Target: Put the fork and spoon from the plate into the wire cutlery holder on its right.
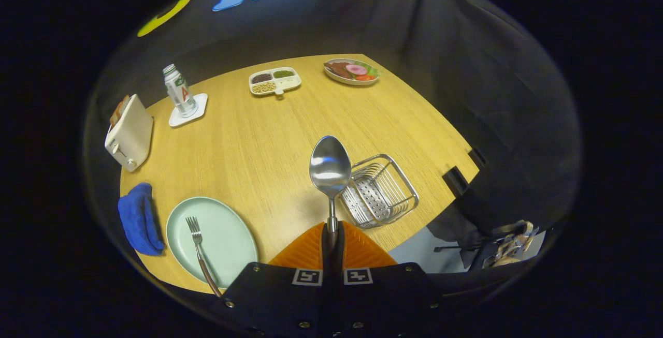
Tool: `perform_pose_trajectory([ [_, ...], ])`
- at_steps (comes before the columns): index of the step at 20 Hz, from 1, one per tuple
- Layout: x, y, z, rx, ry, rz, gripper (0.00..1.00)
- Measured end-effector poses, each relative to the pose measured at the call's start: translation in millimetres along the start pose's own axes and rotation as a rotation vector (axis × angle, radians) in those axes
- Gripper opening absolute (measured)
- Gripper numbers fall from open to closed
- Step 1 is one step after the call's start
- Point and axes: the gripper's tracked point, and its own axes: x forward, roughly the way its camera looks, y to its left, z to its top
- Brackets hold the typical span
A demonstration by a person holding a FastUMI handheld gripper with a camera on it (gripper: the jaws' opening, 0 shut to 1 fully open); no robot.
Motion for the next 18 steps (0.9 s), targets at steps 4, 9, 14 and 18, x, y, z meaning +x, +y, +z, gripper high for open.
perform_pose_trajectory([
  [4,6,-20,-6,0.105,0.054,-0.021,0.01],
  [9,19,-36,-13,0.167,0.124,-0.022,0.01],
  [14,25,-29,-8,0.160,0.162,0.021,0.01],
  [18,27,-32,-6,0.121,0.175,0.012,0.06],
])
